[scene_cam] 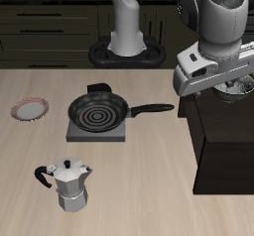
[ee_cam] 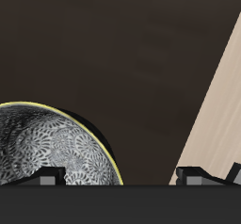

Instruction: Place the bowl on top of the shelf

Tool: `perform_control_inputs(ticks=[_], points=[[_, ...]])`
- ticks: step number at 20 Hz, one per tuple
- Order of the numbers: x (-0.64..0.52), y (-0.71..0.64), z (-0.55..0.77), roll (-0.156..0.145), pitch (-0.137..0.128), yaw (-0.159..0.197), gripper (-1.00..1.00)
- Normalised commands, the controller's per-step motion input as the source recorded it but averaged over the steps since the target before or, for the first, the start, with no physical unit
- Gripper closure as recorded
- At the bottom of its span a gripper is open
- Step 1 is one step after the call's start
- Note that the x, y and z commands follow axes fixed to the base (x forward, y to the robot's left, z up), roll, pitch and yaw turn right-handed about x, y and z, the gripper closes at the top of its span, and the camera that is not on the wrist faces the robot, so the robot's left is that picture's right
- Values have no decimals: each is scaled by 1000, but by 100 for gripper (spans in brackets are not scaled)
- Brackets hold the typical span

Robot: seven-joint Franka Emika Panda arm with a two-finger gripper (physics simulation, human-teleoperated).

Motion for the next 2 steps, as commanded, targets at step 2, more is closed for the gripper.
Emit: perform_control_inputs(ticks=[2], points=[[-146, -186, 176, -26, -26, -34, -100]])
